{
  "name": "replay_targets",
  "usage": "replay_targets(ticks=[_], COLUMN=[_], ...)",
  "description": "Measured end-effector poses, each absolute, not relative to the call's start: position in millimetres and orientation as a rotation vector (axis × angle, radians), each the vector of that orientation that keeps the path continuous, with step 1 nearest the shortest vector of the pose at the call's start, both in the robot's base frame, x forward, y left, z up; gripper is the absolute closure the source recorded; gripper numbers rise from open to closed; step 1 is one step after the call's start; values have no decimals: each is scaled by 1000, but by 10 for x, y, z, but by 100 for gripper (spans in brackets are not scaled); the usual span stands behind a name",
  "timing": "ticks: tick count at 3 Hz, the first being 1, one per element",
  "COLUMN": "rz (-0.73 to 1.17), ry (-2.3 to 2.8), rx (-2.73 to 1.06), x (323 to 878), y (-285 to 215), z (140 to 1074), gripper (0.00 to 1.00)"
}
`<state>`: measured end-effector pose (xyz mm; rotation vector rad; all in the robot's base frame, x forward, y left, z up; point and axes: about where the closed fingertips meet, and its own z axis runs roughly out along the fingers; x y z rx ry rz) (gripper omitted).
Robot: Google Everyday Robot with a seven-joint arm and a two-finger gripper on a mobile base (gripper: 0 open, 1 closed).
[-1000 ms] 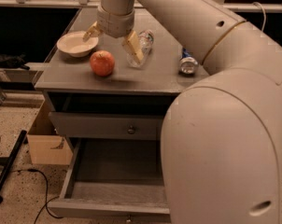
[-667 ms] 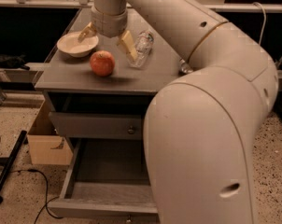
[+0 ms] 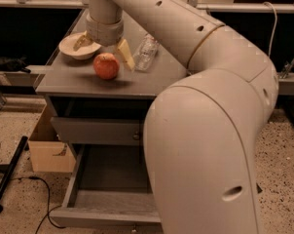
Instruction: Place apple into middle drawer
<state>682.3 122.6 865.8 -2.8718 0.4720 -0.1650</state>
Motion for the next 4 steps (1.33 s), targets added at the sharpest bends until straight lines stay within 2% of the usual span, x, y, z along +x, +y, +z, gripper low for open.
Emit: replay_targets(ticks=[2, 4], rz=[-129, -129], ry=[496, 496], rx=[-2857, -2857], x=[6717, 6717], y=[1259, 1259], z=[8470, 8470], gripper=[0, 42])
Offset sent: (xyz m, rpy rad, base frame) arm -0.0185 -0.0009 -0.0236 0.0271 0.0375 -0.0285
